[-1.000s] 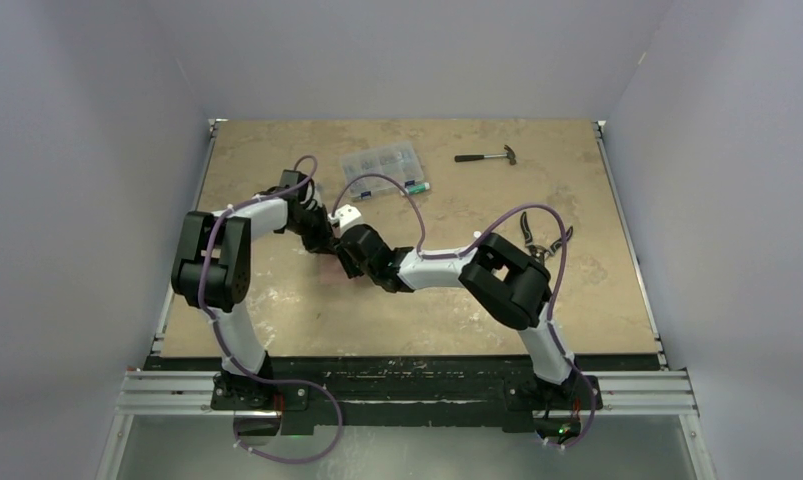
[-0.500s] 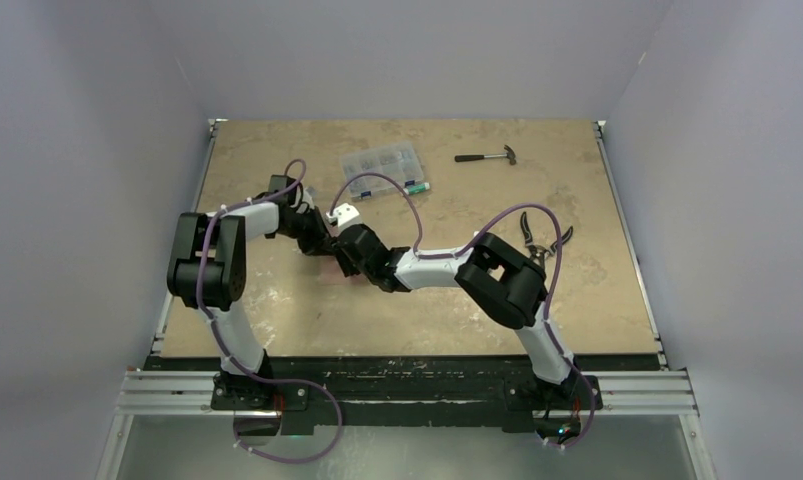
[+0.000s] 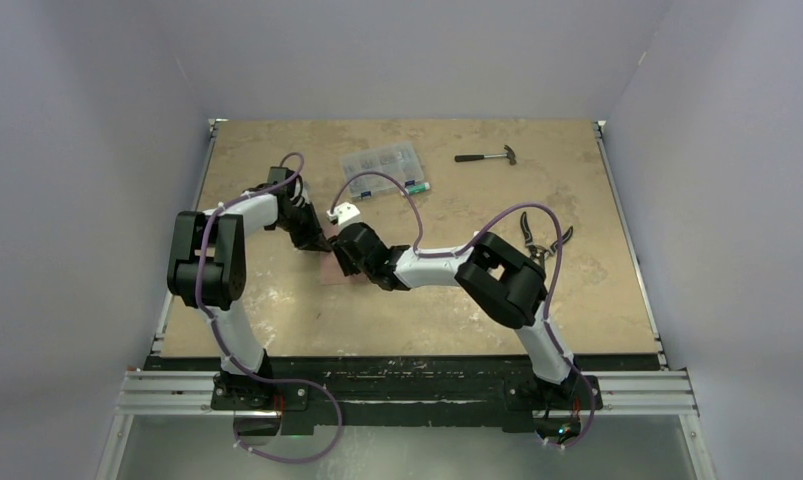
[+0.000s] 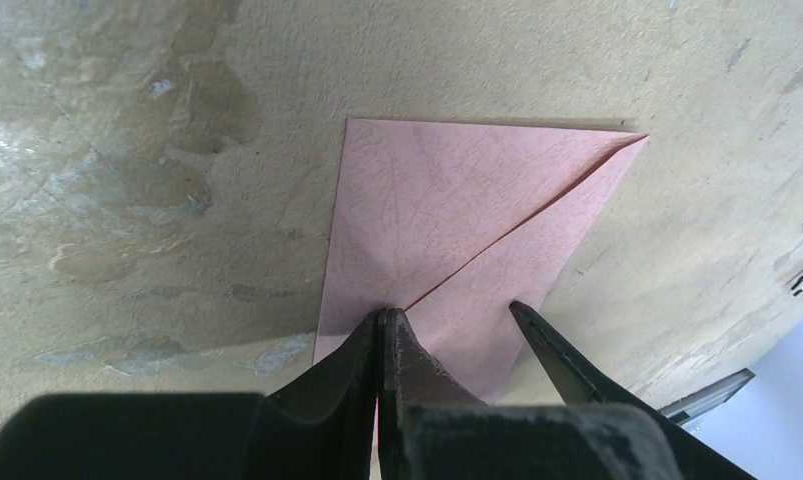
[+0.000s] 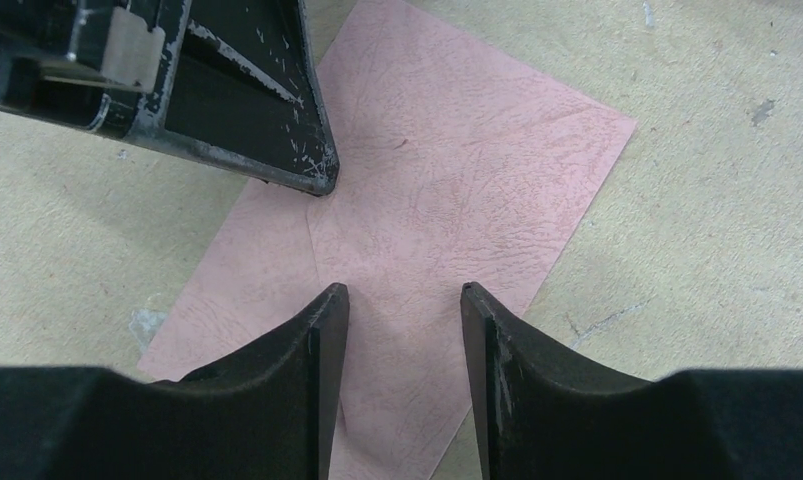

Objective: Place the letter into the envelope and seal it

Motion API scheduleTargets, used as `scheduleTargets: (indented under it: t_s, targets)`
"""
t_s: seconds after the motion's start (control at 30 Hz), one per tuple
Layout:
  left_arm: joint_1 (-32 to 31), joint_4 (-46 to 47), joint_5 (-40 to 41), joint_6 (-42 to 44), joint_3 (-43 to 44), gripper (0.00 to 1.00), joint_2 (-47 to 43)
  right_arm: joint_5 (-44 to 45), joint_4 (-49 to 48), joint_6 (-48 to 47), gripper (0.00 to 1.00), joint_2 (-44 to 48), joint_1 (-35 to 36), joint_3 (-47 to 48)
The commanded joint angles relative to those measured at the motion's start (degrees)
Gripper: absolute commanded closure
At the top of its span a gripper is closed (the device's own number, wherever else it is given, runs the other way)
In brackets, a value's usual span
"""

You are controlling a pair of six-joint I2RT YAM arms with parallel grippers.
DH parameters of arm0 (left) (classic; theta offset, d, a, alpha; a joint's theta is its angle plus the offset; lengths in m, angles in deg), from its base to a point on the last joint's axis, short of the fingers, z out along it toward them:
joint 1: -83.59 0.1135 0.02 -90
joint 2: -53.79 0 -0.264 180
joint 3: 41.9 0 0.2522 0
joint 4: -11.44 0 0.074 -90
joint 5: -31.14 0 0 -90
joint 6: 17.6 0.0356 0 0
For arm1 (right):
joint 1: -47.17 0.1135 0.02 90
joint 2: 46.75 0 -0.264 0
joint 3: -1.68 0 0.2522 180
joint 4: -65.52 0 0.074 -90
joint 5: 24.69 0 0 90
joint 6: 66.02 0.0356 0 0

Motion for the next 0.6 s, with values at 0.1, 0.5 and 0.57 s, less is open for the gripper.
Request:
scheduleTargets:
  t_s: [0.1,0.5,0.57]
  targets:
    - [1.35,-0.99,9.87,3.37,-3.21,1.0,1.77,-1.2,17.24,1.46,0.53,-8.02,0.14,1.81]
    - [1.35,0.06,9.79,3.8,-6.73,1.0,2.9,-1.85,17.55,-2.93,0.56,-11.59,0.15,8.87]
    - [1.35,0.06,9.88,3.81,-6.61,1.0,2.88,-3.01,16.98,-3.61,0.56,-11.57,0.21,8.4]
